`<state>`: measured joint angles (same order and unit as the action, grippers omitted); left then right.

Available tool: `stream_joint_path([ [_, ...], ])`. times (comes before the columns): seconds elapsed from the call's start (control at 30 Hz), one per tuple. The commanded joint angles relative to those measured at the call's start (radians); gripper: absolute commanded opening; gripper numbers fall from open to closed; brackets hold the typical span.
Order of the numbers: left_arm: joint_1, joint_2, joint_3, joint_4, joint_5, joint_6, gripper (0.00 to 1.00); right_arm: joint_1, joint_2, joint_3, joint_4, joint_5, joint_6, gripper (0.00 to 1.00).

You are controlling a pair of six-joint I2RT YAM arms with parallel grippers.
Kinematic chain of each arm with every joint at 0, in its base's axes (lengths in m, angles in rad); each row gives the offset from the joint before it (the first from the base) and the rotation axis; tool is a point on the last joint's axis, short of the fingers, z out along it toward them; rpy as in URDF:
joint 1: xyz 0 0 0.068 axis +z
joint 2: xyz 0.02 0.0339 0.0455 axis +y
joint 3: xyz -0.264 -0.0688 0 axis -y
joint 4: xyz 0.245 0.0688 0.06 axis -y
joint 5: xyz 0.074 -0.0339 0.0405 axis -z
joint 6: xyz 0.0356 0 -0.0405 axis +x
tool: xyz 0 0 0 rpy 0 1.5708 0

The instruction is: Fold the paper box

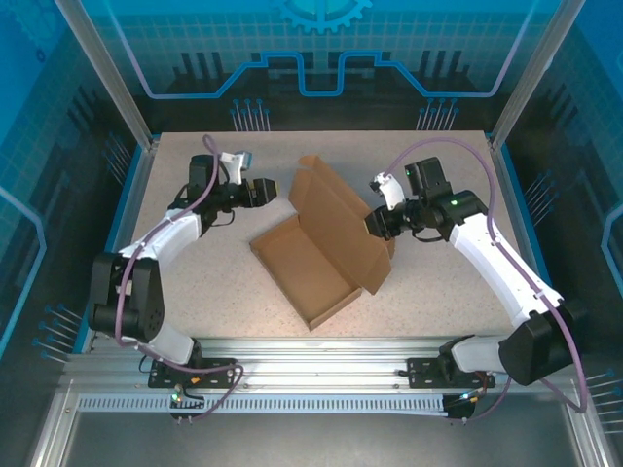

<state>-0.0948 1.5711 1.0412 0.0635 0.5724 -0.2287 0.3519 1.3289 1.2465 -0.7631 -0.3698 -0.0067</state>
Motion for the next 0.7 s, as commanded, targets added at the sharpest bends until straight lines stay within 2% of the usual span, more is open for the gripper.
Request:
stream_joint_path([
  [0.0, -0.001, 0.035, 0.086, -0.032, 0.087, 0.118, 0.7, 0.012, 0.03, 0.065, -0.047, -0.061, -0.063, 0.2],
  [0.3, -0.006, 0.139, 0.236, -0.137, 0.185, 0.291, 0.7, 0.014, 0.073, 0.123, -0.069, -0.072, -0.085, 0.24],
  [0.67, -0.019, 0.257, 0.339, -0.162, 0.279, 0.328, 0.71, 0.013, 0.07, 0.099, -0.048, -0.067, -0.065, 0.25],
])
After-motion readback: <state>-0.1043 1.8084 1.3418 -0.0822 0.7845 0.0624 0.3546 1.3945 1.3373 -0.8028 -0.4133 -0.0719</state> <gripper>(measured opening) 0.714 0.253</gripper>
